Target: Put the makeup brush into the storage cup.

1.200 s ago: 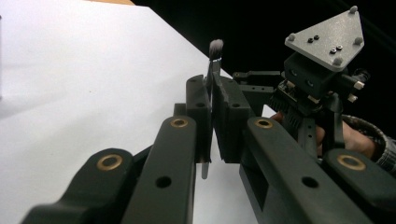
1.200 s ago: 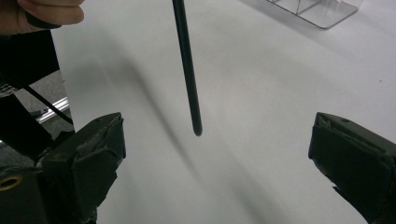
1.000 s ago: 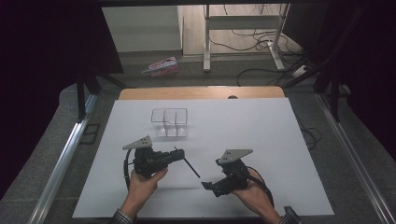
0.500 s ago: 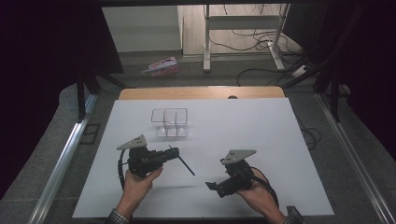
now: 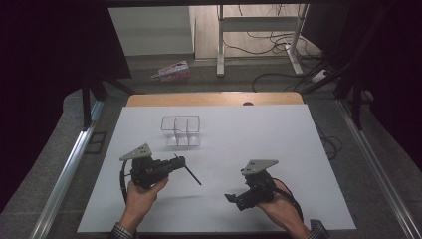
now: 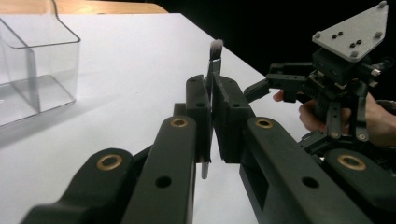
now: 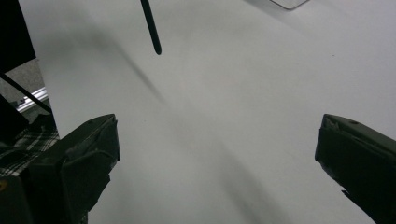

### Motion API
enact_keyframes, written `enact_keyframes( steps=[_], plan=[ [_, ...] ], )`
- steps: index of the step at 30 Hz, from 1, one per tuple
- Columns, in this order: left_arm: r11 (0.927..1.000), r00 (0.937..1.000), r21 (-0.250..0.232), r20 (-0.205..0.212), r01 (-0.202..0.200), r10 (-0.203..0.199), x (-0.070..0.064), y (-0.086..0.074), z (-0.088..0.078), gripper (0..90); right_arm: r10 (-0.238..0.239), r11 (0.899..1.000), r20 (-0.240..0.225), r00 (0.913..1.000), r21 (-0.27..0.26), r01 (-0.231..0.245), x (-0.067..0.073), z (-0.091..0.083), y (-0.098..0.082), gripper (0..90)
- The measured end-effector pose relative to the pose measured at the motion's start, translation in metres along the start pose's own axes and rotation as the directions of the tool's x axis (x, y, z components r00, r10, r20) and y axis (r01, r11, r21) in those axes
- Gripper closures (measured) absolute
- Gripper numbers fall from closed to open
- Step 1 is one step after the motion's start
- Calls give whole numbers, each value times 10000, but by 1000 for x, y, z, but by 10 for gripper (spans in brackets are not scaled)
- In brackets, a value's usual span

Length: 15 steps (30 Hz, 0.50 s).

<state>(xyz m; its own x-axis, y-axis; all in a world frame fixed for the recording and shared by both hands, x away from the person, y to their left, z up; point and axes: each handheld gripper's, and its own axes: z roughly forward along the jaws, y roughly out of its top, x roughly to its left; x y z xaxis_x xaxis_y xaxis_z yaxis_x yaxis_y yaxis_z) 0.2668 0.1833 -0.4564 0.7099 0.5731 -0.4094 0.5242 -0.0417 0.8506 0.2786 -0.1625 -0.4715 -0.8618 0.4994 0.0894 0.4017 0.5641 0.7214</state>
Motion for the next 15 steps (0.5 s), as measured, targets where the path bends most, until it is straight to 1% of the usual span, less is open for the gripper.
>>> enact_keyframes(
  steps=[8, 9, 15],
  plan=[
    [10000, 9993, 31, -361, -12, 13, 4, 0, -6, 855, -124, 9998, 326, 9994, 141, 119, -4, -6, -4, 0],
    [10000, 9990, 44, -455, -14, 16, 5, -1, -7, 854, -139, 9998, 370, 9992, 162, 133, -4, -7, -4, 0],
    [9999, 9974, 105, -724, -39, 47, 7, -1, -11, 854, -170, 9996, 694, 9974, 223, 154, -7, -13, -9, 0]
  ],
)
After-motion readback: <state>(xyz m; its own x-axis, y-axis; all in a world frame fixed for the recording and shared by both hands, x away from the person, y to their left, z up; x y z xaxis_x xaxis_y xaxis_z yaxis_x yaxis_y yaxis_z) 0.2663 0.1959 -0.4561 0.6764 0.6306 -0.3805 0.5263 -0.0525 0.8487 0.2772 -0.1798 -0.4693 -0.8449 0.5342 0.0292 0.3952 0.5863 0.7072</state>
